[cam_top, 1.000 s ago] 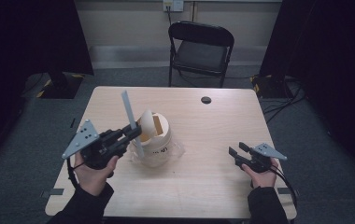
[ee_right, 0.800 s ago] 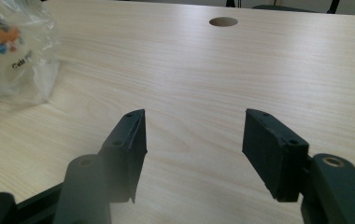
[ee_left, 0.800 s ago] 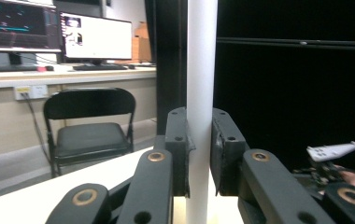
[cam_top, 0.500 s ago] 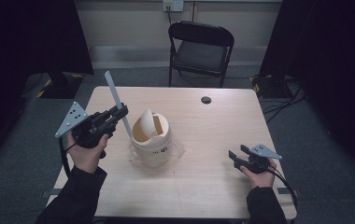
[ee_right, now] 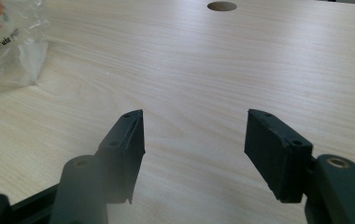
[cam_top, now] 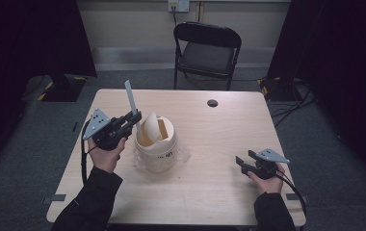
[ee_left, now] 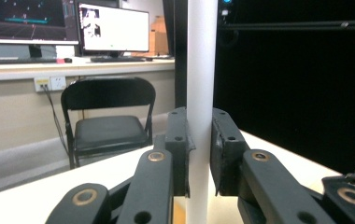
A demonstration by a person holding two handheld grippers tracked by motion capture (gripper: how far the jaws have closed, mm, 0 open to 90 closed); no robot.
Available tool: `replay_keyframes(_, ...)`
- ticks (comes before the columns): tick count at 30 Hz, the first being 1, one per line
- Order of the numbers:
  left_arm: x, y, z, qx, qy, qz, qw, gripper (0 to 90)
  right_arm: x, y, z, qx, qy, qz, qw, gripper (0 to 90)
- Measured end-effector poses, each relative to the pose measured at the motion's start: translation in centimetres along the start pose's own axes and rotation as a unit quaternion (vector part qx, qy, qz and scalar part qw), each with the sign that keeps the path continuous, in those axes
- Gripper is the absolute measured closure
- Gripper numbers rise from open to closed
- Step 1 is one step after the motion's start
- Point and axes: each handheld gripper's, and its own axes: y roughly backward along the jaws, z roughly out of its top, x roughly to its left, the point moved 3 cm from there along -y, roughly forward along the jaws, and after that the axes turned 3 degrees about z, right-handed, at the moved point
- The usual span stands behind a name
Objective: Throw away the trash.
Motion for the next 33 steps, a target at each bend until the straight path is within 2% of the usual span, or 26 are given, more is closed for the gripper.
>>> replay_keyframes(3,0.1,-0.2,-1.0,0.013,0.001,0.001,0.9999,79.2,0.0,0.0,0.0,0.000,0.000,-0.001,1.0000,38.0)
replay_keyframes(5,0.2,-0.3,-1.5,0.025,-0.008,0.003,0.9997,78.7,0.0,0.0,0.0,0.001,-0.001,-0.002,1.0000,37.8)
replay_keyframes(9,0.3,-0.3,-2.5,0.034,0.001,0.002,0.9994,78.1,-0.1,0.0,0.0,0.002,-0.002,-0.003,1.0000,37.5)
replay_keyframes(10,0.3,-0.3,-2.9,0.049,-0.002,0.002,0.9988,75.6,-0.1,0.0,0.0,0.003,-0.003,-0.003,1.0000,37.3)
replay_keyframes(14,0.3,0.1,-2.9,0.043,0.009,0.001,0.9991,70.5,-0.1,0.0,0.0,0.002,-0.002,-0.003,1.0000,37.0)
replay_keyframes(20,1.4,3.0,-2.4,0.032,0.017,0.016,0.9992,58.5,-0.1,0.0,0.0,0.005,-0.003,-0.004,1.0000,36.7)
replay_keyframes(23,2.3,4.9,-3.1,0.051,0.011,0.034,0.9980,53.4,-0.2,0.0,-0.1,0.006,-0.004,-0.005,1.0000,36.0)
replay_keyframes(26,3.3,6.8,-4.7,0.083,0.013,0.050,0.9952,50.4,-0.3,0.1,-0.2,0.016,-0.004,-0.008,0.9998,35.6)
replay_keyframes(27,3.9,7.9,-6.2,0.110,0.020,0.061,0.9919,48.6,-0.3,0.1,-0.2,0.021,-0.004,-0.009,0.9997,35.3)
replay_keyframes(28,3.9,7.9,-6.2,0.110,0.020,0.061,0.9919,47.7,-0.3,0.1,-0.2,0.023,-0.004,-0.010,0.9997,35.2)
replay_keyframes(30,4.6,9.1,-8.1,0.141,0.025,0.067,0.9874,47.1,-0.3,0.1,-0.2,0.024,-0.005,-0.010,0.9996,34.9)
replay_keyframes(31,4.8,9.6,-8.9,0.159,0.027,0.072,0.9842,45.7,-0.3,0.1,-0.2,0.026,-0.004,-0.011,0.9996,34.8)
replay_keyframes(33,5.2,10.4,-10.1,0.181,0.033,0.081,0.9796,44.2,-0.4,0.1,-0.3,0.028,-0.004,-0.011,0.9995,34.4)
